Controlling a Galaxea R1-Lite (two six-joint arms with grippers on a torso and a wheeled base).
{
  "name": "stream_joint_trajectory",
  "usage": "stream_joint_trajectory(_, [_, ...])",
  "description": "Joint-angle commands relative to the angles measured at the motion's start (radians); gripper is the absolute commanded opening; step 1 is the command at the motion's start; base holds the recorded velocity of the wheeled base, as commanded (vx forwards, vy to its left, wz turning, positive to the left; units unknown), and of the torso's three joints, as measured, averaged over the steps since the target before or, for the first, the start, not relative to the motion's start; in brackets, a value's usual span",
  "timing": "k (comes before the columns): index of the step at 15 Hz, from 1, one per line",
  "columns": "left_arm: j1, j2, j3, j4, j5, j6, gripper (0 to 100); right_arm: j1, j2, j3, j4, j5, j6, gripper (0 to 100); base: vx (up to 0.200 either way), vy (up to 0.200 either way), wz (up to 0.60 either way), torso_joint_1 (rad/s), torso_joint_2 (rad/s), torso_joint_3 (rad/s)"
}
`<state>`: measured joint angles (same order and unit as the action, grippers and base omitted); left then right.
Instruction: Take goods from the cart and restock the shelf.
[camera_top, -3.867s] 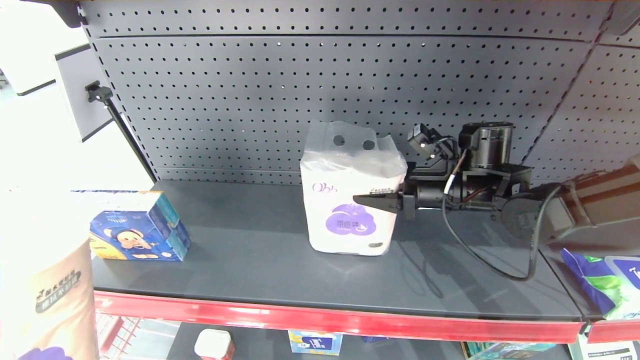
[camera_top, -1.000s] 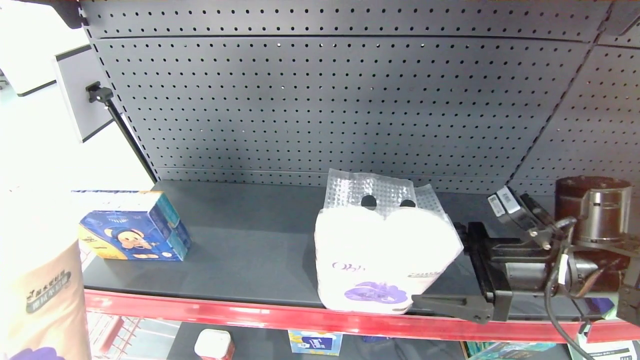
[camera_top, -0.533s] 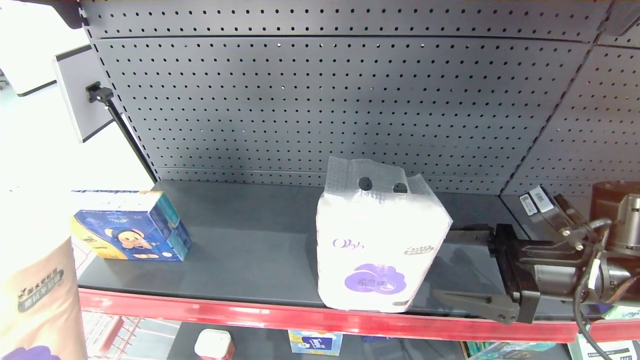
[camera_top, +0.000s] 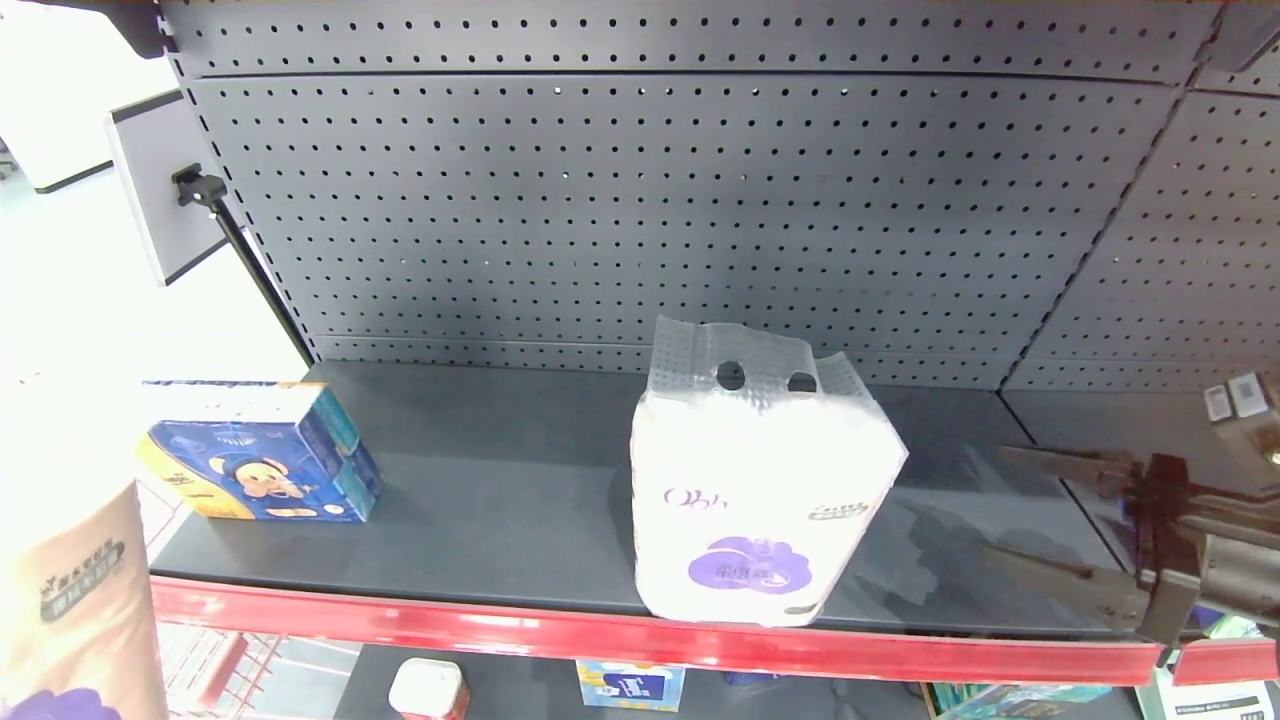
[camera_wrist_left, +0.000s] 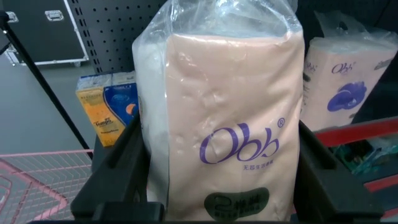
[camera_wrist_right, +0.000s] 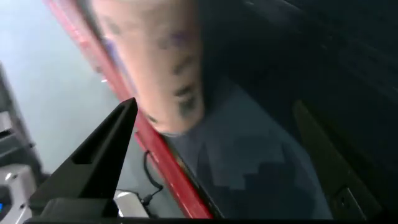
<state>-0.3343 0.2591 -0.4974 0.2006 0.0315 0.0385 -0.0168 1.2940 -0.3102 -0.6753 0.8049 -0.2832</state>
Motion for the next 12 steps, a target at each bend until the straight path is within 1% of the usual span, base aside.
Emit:
stream_joint_trajectory(1, [0.0,-0.028,-0.01,0.063,0.001,0.001,0,-0.107,-0.216,0.094,0.0,-0.176,0.127,100,0.0,0.0,0.0,0.0,0.0,0.0])
stream_joint_trajectory(2, [0.0,-0.035,-0.009,0.068,-0.001,0.001,0,-0.101,-0.3,0.115,0.0,-0.262,0.194,100,0.0,0.0,0.0,0.0,0.0,0.0])
stream_joint_trajectory(3, [-0.002,-0.038,-0.012,0.065,0.001,0.0,0,-0.101,-0.352,0.122,0.002,-0.288,0.233,100,0.0,0.0,0.0,0.0,0.0,0.0])
stream_joint_trajectory(7, [-0.002,-0.061,-0.004,0.065,0.008,0.003,0,-0.126,-0.395,0.123,0.036,-0.299,0.242,100,0.0,0.0,0.0,0.0,0.0,0.0])
stream_joint_trajectory(12, [-0.002,-0.081,-0.007,0.059,0.008,0.003,0,-0.124,-0.392,0.12,0.069,-0.299,0.242,100,0.0,0.0,0.0,0.0,0.0,0.0])
